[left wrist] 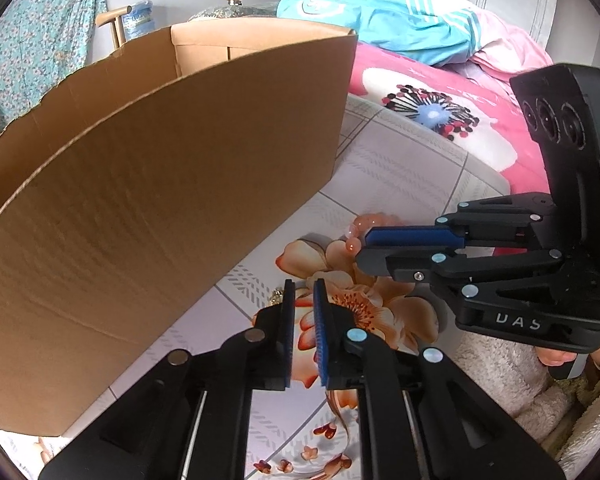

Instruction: Organize jewelry

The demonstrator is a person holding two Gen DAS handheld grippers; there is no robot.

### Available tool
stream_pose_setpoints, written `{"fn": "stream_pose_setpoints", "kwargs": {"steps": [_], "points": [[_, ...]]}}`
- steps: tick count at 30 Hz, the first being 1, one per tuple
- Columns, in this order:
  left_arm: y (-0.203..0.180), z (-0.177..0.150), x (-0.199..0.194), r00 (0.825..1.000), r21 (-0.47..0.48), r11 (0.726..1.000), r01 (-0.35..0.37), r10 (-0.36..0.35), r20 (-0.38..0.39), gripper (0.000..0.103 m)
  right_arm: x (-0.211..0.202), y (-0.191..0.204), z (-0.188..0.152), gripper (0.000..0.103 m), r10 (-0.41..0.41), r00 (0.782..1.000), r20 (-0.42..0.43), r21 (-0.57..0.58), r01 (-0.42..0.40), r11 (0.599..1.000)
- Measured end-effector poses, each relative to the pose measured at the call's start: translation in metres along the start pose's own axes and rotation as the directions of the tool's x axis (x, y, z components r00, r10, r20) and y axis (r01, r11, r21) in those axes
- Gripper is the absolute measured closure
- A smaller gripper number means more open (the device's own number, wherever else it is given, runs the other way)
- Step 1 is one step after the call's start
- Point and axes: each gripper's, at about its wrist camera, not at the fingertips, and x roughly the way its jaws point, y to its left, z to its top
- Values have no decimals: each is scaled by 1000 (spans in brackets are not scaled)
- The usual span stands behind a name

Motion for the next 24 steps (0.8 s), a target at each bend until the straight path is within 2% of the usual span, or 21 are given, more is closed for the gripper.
{"fn": "stream_pose_setpoints", "kwargs": {"steps": [9,24], "points": [[3,-1,4,1000,-19,1000,-1,1,-12,94,0,0,0,92,1,1000,0,1,-1,1000],[0,6,9,999,8,1000,-16,17,-51,94,0,0,-1,92,1,1000,1,3,-1,1000]]}}
